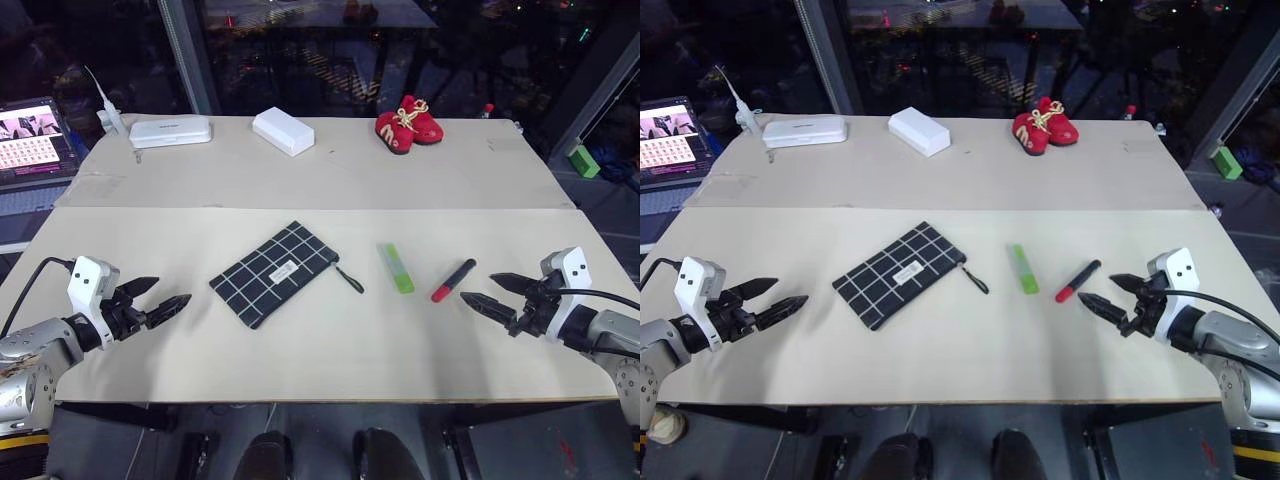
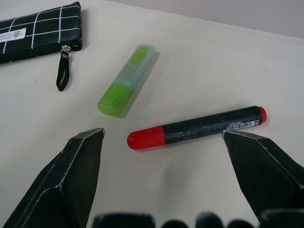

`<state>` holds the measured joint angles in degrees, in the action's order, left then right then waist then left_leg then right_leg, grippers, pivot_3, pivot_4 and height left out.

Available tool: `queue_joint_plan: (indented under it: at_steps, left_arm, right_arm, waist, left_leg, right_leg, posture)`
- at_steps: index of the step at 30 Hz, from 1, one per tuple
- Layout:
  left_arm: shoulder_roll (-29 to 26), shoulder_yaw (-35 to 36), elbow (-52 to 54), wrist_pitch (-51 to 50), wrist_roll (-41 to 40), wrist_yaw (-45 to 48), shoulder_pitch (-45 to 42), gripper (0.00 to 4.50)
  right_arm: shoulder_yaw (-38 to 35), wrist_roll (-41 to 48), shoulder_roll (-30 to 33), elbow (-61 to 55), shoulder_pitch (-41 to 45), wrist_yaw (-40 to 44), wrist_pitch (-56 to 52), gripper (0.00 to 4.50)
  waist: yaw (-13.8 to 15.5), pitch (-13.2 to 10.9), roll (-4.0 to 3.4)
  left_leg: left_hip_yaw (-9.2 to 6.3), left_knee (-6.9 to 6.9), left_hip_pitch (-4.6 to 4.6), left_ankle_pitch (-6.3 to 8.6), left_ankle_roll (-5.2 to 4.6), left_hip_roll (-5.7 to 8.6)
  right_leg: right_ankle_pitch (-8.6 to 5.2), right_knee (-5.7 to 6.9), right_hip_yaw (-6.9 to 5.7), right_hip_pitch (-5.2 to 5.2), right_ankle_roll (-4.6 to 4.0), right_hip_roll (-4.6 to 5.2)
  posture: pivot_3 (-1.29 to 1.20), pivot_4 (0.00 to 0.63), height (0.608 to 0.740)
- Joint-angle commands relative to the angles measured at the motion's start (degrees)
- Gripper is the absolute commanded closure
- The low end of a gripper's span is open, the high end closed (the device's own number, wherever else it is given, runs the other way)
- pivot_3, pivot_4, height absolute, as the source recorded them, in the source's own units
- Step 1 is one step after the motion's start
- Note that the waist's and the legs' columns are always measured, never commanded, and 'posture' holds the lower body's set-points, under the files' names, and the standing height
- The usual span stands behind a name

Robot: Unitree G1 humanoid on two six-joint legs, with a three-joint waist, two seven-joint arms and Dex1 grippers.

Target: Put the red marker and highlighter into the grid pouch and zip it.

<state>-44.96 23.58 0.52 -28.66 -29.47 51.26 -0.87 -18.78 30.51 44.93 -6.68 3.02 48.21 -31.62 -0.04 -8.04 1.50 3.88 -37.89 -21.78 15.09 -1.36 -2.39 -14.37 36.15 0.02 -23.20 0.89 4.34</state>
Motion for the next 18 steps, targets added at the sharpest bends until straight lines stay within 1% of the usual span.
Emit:
queue_joint_plan:
  at_steps: [1,3,5,6,7,8,9,10,11,12,13,16,18]
  left_arm:
    - [-1.2,0.6,-0.3,1.7,-0.1,1.5,-1.0,0.0]
    - [-1.5,-0.3,-2.9,5.0,1.4,3.1,-2.4,0.0]
    - [-1.2,-1.5,-6.3,10.5,3.9,3.8,-4.1,0.0]
    - [-1.0,-2.1,-7.6,13.8,5.3,3.9,-4.8,0.0]
    - [-0.7,-2.3,-8.3,15.7,5.9,4.1,-5.4,0.0]
    - [-0.1,-2.2,-8.4,16.7,5.4,4.5,-6.1,0.0]
    - [0.5,-1.9,-8.3,17.2,4.7,4.5,-6.8,0.0]
    - [0.8,-1.7,-8.2,17.2,4.2,4.3,-7.5,0.0]
    - [1.0,-1.6,-8.2,17.1,3.8,4.3,-8.0,0.0]
    - [0.8,-1.8,-8.0,16.5,3.5,4.7,-8.2,0.0]
    - [0.6,-2.1,-7.9,15.7,3.3,5.2,-8.1,0.0]
    - [-3.2,-5.5,-7.1,12.2,5.6,9.5,-4.3,0.0]
    - [-5.2,-7.8,-9.1,17.0,10.2,10.1,-2.0,0.0]
  right_arm:
    - [-1.1,0.1,0.7,-0.7,0.1,0.2,0.2,0.07]
    - [-1.3,0.3,0.5,-0.9,-0.2,0.0,-0.2,0.07]
    - [-1.7,1.4,-0.1,-1.2,-0.2,-0.2,-1.0,0.07]
    - [-1.9,1.8,-0.4,-1.4,-0.2,-0.3,-1.2,0.46]
    - [-2.2,2.1,-0.6,-1.6,-0.2,-0.5,-1.3,0.59]
    - [-2.5,2.3,-0.9,-1.7,-0.1,-0.9,-1.5,0.81]
    - [-2.9,2.5,-1.0,-2.0,-0.1,-1.0,-1.6,1.18]
    - [-3.1,2.8,-1.0,-2.2,-0.1,-1.1,-1.8,1.44]
    - [-3.4,3.1,-1.0,-2.4,-0.1,-1.2,-1.8,1.88]
    - [-3.5,3.3,-0.9,-2.5,0.0,-1.4,-1.9,2.15]
    - [-3.5,3.5,-0.8,-2.5,0.0,-1.4,-2.0,2.52]
    - [-3.4,3.9,-0.7,-3.0,0.6,-1.1,-2.0,3.59]
    - [-3.2,4.3,-0.8,-3.5,1.1,-1.0,-2.3,4.23]
  waist:
    - [0.0,0.0,0.0]
    - [0.0,0.0,0.0]
    - [0.1,0.0,0.0]
    - [0.2,0.0,0.0]
    - [0.2,0.0,0.0]
    - [0.2,0.0,0.0]
    - [0.3,0.0,0.0]
    - [0.3,0.0,0.0]
    - [0.3,0.0,0.0]
    - [0.3,0.0,0.0]
    - [0.4,0.0,0.0]
    - [0.0,0.0,-0.01]
    - [-0.5,0.0,-0.03]
  left_leg:
    - [0.0,0.0,0.0,0.0,0.0,0.0]
    - [0.0,0.0,0.0,0.0,0.0,0.0]
    - [0.01,0.0,0.02,0.0,0.0,0.01]
    - [0.01,0.0,0.02,0.0,0.0,0.03]
    - [0.01,0.0,0.02,0.0,0.0,0.04]
    - [0.01,0.0,0.01,0.0,0.0,0.05]
    - [0.01,0.0,0.0,0.0,0.0,0.06]
    - [0.01,0.0,-0.04,0.0,0.0,0.06]
    - [0.01,0.0,-0.06,0.0,0.0,0.07]
    - [0.01,0.0,-0.06,0.0,0.0,0.07]
    - [0.01,0.0,-0.06,0.0,0.0,0.06]
    - [0.02,0.0,-0.03,0.0,0.0,0.05]
    - [0.04,0.0,0.0,0.0,0.0,0.02]
  right_leg:
    - [0.0,0.0,0.0,0.0,0.0,0.0]
    - [0.0,0.01,0.0,0.0,0.0,0.0]
    - [0.0,0.01,0.0,0.0,0.0,-0.02]
    - [0.0,0.01,0.0,0.01,0.0,-0.01]
    - [0.0,0.01,0.0,0.01,0.0,-0.01]
    - [0.0,-0.01,0.0,0.01,0.0,0.0]
    - [0.0,-0.02,0.0,0.01,0.0,0.0]
    - [0.0,-0.02,-0.01,-0.01,0.0,0.01]
    - [0.0,-0.02,0.0,-0.02,0.0,0.03]
    - [0.01,-0.02,0.0,-0.02,0.01,0.03]
    - [0.01,-0.01,0.0,-0.02,0.01,0.03]
    - [0.01,0.01,0.01,-0.02,0.01,0.0]
    - [0.0,0.02,0.05,-0.03,0.01,-0.01]
  posture:
    - [0.0,0.15,0.74]
    - [0.0,0.15,0.74]
    - [0.0,0.15,0.74]
    - [0.0,0.15,0.74]
    - [0.0,0.15,0.74]
    - [0.0,0.15,0.74]
    - [0.0,0.15,0.74]
    - [0.0,0.15,0.74]
    - [0.0,0.15,0.74]
    - [0.0,0.15,0.74]
    - [0.0,0.15,0.74]
    - [0.0,0.15,0.74]
    - [0.0,0.15,0.74]
